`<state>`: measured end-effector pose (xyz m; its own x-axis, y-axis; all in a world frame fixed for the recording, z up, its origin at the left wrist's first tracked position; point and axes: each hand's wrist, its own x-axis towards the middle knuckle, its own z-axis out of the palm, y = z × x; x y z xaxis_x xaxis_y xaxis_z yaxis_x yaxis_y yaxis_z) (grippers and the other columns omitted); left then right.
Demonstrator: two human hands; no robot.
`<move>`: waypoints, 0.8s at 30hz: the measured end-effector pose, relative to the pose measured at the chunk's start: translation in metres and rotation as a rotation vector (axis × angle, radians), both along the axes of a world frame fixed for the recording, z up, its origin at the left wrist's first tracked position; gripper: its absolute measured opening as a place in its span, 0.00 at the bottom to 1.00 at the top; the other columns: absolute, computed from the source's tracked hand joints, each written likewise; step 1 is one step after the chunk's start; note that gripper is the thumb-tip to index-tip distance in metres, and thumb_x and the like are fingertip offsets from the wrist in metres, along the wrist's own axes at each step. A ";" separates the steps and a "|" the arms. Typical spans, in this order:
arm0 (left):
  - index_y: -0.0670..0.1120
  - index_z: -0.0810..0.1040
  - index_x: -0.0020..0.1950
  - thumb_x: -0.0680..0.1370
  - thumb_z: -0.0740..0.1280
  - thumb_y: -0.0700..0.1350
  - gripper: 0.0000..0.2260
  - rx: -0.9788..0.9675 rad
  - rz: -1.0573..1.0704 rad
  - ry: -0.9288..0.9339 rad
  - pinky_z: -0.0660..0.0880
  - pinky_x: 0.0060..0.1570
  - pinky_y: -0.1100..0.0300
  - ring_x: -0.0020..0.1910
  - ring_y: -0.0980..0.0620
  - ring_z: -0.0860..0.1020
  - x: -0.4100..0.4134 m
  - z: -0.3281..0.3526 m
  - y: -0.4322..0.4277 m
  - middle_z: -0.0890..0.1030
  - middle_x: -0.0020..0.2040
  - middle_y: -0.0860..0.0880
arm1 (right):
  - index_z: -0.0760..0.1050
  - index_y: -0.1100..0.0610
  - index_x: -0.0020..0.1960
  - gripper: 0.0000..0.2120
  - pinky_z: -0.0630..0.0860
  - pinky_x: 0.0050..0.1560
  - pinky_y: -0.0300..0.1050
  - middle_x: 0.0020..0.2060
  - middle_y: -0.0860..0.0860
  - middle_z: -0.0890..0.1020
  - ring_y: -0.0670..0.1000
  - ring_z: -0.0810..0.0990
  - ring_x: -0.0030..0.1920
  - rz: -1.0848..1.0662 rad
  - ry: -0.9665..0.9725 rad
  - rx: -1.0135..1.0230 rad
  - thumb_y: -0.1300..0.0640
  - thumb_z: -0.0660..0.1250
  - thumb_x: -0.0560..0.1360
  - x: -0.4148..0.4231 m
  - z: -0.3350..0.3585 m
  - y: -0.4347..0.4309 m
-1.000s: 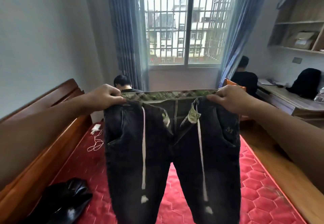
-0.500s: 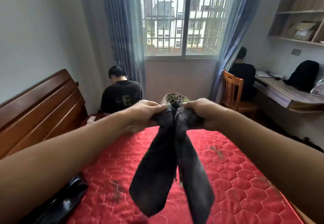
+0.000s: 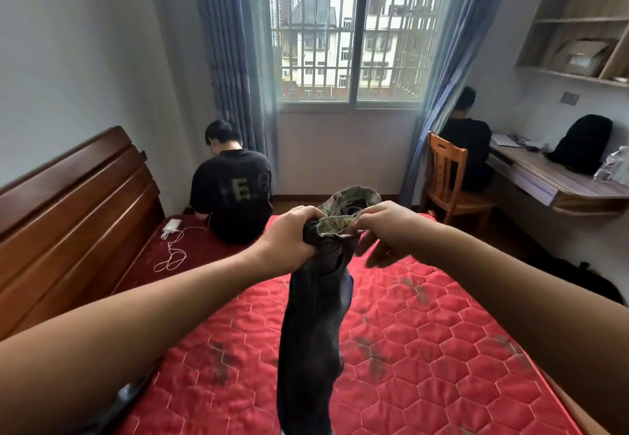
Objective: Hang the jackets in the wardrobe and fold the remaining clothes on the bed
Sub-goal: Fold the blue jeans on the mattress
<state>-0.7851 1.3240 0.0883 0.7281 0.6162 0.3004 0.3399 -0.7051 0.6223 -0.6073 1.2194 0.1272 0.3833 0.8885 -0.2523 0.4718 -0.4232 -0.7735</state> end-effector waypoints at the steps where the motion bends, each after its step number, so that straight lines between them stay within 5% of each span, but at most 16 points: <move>1: 0.43 0.81 0.60 0.70 0.72 0.33 0.19 -0.001 -0.009 0.005 0.74 0.56 0.63 0.55 0.49 0.79 -0.003 -0.002 0.002 0.80 0.53 0.49 | 0.82 0.59 0.51 0.09 0.79 0.39 0.47 0.44 0.59 0.85 0.58 0.83 0.39 0.022 -0.337 0.054 0.56 0.66 0.78 0.008 -0.002 0.000; 3: 0.43 0.81 0.59 0.70 0.71 0.31 0.19 0.001 -0.051 0.011 0.75 0.59 0.60 0.56 0.50 0.79 -0.007 -0.003 0.005 0.79 0.54 0.51 | 0.82 0.53 0.52 0.08 0.76 0.47 0.48 0.48 0.55 0.81 0.57 0.80 0.48 0.087 -0.839 0.253 0.53 0.65 0.79 0.018 -0.004 0.001; 6: 0.42 0.81 0.59 0.70 0.70 0.29 0.19 0.069 -0.186 -0.009 0.73 0.63 0.60 0.60 0.53 0.78 -0.014 -0.001 0.009 0.76 0.58 0.51 | 0.80 0.50 0.59 0.13 0.75 0.57 0.49 0.54 0.51 0.79 0.55 0.77 0.56 0.338 -0.806 0.214 0.53 0.68 0.75 0.020 -0.003 0.002; 9: 0.41 0.81 0.59 0.71 0.68 0.27 0.19 0.160 -0.333 -0.032 0.71 0.66 0.63 0.65 0.56 0.74 -0.022 0.004 0.010 0.73 0.62 0.50 | 0.77 0.50 0.62 0.18 0.75 0.55 0.46 0.52 0.47 0.79 0.52 0.78 0.55 0.492 -0.762 0.094 0.49 0.67 0.72 0.013 -0.011 0.002; 15: 0.55 0.74 0.67 0.73 0.63 0.30 0.28 0.345 -0.471 0.248 0.74 0.63 0.60 0.65 0.57 0.74 -0.039 0.011 0.007 0.70 0.68 0.59 | 0.75 0.48 0.56 0.12 0.68 0.58 0.52 0.49 0.48 0.83 0.54 0.75 0.58 0.570 -1.160 -0.025 0.44 0.60 0.79 0.001 -0.033 0.003; 20: 0.52 0.79 0.62 0.76 0.68 0.43 0.15 0.452 -0.377 0.541 0.77 0.56 0.50 0.56 0.51 0.78 -0.063 0.018 0.025 0.74 0.60 0.53 | 0.69 0.49 0.60 0.11 0.76 0.51 0.56 0.51 0.56 0.83 0.63 0.81 0.51 0.543 -0.978 0.122 0.48 0.59 0.79 -0.013 -0.035 0.001; 24: 0.50 0.82 0.55 0.78 0.66 0.62 0.18 0.432 -0.361 0.469 0.70 0.53 0.68 0.51 0.58 0.74 -0.075 0.009 0.027 0.74 0.59 0.51 | 0.72 0.57 0.59 0.10 0.75 0.44 0.55 0.45 0.58 0.84 0.64 0.80 0.45 0.408 -0.706 0.428 0.54 0.66 0.81 -0.021 -0.034 0.002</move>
<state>-0.8606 1.3513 0.0972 0.9752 0.2104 0.0693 0.2022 -0.9732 0.1092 -0.6288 1.2217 0.0936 -0.0405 0.9523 0.3025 0.9439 0.1358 -0.3012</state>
